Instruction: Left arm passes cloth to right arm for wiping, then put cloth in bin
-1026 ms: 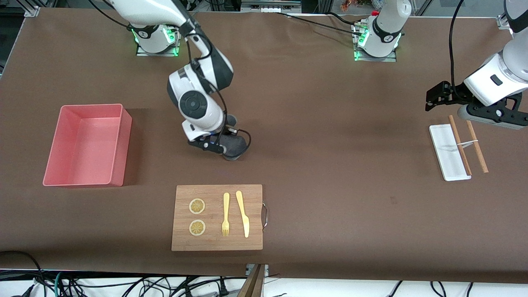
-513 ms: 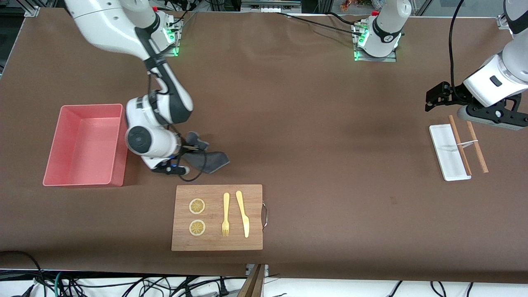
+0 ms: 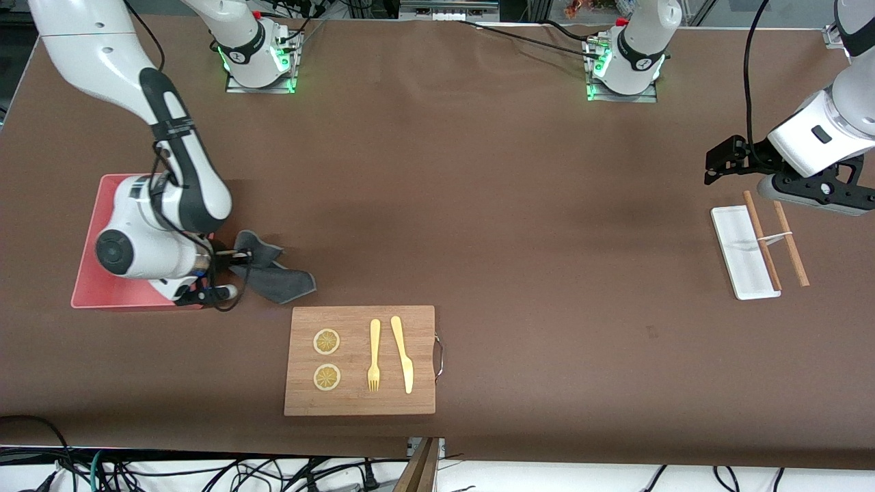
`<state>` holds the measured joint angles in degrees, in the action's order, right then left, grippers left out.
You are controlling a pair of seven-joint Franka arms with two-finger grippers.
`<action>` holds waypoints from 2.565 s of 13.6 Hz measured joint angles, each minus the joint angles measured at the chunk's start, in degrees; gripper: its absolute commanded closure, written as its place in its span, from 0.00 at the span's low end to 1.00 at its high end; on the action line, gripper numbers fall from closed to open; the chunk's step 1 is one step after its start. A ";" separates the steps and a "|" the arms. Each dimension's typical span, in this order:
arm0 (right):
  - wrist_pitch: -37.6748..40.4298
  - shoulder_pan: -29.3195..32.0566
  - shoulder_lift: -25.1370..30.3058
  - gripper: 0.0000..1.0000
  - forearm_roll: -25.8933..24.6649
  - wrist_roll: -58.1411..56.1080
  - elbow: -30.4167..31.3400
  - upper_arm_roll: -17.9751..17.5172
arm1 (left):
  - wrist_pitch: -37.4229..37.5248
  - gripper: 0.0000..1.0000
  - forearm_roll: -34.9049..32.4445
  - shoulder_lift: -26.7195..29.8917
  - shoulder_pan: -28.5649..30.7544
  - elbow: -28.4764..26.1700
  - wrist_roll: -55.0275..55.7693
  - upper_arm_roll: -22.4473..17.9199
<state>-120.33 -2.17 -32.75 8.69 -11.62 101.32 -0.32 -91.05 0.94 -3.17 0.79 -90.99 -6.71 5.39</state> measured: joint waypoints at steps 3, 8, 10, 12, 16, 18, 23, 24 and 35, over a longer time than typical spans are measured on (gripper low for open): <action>4.45 1.12 0.75 1.00 -1.02 -1.38 -2.02 0.19 | 0.00 0.00 0.00 -0.01 0.00 0.00 0.00 0.00; 21.61 0.91 6.02 1.00 -6.26 -1.38 -13.41 0.67 | 0.00 0.00 0.00 -0.03 -0.01 -0.01 0.00 0.00; 23.81 0.93 8.43 1.00 -7.46 -1.30 -15.02 2.54 | 0.00 0.00 0.00 -0.03 -0.01 -0.01 0.00 0.02; 24.23 1.07 10.05 1.00 -7.61 -1.49 -15.15 5.71 | 0.00 0.00 0.00 -0.03 -0.01 -0.01 0.00 0.02; 24.75 1.26 13.30 0.97 -8.45 -1.94 -13.09 10.64 | 0.00 0.00 0.00 -0.03 -0.01 -0.01 0.00 0.03; 22.85 1.29 14.73 0.97 -8.81 -2.01 -9.67 11.53 | 0.00 0.00 0.00 -0.03 -0.01 -0.01 0.00 0.03; 10.50 1.28 16.16 0.61 -8.97 -2.01 1.85 11.89 | 0.00 0.00 0.00 -0.03 -0.02 -0.01 0.00 0.03; 9.60 1.28 16.46 0.50 -8.98 -2.01 2.97 11.89 | 0.00 0.00 0.00 -0.03 -0.01 -0.01 0.00 0.03; 22.69 -1.01 19.52 0.00 -8.13 -2.77 -8.77 7.49 | 0.00 0.00 0.00 -0.04 -0.01 -0.01 0.00 0.03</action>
<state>-97.64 -3.18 -13.23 0.56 -14.39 92.55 7.17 -91.05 0.94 -3.20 0.78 -91.00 -6.71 5.43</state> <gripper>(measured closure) 0.000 0.000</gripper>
